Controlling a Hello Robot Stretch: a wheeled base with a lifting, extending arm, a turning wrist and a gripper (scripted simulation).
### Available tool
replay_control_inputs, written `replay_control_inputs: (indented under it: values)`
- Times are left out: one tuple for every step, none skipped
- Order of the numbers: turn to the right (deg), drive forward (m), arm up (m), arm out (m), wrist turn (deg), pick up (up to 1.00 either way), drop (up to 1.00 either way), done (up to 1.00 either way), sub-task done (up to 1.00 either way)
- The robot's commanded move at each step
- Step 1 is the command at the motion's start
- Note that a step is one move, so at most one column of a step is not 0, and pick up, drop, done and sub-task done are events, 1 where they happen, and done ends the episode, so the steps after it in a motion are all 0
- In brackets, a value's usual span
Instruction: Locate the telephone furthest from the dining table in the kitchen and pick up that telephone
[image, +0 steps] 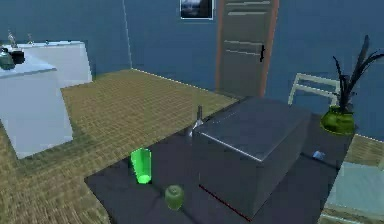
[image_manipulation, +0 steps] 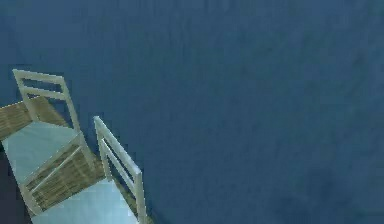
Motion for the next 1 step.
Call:
replay_control_inputs:
  values:
    - [45.0, 0.00, 0.00, 0.00, 0.0, 0.00, 0.00, 0.00, 0.00]
